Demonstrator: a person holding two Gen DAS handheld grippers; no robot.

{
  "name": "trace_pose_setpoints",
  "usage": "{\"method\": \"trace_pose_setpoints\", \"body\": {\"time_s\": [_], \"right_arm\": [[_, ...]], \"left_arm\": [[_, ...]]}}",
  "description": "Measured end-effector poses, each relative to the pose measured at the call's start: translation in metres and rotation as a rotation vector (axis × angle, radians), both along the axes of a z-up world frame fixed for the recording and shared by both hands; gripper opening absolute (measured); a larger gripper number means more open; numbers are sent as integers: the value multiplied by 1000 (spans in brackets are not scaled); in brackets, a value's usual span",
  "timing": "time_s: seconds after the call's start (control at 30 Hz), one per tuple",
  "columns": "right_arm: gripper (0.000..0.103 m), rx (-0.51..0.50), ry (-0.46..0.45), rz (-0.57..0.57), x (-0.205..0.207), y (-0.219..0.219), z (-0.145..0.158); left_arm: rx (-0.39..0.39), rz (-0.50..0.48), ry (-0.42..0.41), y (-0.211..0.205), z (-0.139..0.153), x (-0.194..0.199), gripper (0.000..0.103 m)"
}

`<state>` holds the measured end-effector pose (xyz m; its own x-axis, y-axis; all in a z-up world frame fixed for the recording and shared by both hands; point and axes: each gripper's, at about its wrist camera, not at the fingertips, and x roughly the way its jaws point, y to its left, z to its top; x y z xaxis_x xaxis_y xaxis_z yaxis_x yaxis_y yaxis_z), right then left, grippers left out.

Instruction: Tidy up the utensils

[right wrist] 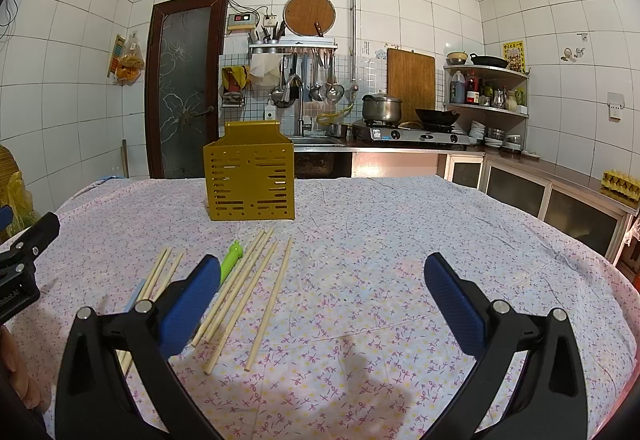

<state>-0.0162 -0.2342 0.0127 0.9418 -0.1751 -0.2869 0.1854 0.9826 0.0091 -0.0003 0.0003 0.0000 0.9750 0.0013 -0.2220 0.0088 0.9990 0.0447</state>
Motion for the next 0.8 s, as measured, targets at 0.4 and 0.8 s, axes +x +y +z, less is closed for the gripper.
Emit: {"method": "trace_pose_setpoints", "body": {"time_s": [0.4, 0.8], "right_arm": [[99, -9, 12, -1, -4, -4, 1], [99, -14, 34, 10, 3, 2, -2]], "left_arm": [[9, 2, 13, 1, 9, -1, 98], [41, 29, 49, -6, 12, 8, 98]]}}
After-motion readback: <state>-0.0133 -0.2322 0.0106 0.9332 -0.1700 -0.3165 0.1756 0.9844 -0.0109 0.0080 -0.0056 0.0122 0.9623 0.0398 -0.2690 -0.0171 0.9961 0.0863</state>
